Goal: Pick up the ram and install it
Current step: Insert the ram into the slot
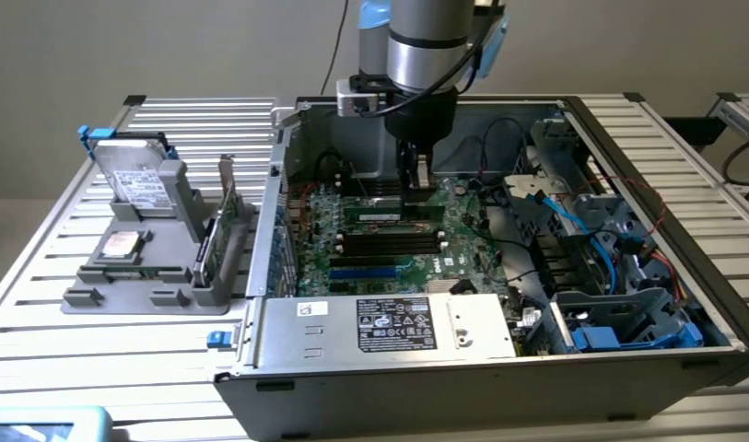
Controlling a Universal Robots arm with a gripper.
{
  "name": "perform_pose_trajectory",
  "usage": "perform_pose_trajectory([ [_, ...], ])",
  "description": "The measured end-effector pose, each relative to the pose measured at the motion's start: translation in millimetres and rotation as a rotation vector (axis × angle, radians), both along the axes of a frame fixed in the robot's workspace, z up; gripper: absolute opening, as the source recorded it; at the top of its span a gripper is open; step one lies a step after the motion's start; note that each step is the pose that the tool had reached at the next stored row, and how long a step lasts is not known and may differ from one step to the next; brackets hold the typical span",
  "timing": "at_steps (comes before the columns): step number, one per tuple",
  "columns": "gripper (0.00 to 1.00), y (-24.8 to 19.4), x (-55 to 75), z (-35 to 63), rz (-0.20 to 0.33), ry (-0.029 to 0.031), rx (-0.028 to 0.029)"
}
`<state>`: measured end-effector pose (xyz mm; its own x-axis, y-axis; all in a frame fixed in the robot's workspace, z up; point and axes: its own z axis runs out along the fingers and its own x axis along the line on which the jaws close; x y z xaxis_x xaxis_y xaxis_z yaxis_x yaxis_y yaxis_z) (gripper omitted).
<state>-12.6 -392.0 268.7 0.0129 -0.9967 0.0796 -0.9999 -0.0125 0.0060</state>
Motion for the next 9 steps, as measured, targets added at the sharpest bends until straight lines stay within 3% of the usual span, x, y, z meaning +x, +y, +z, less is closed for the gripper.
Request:
perform_pose_trajectory([
  [6, 0.14, 0.0, 0.0, -3.7, 0.0, 0.0001, -0.0087],
  [9, 0.14, 0.0, 0.0, -4.2, 0.0, 0.0001, -0.0103],
])
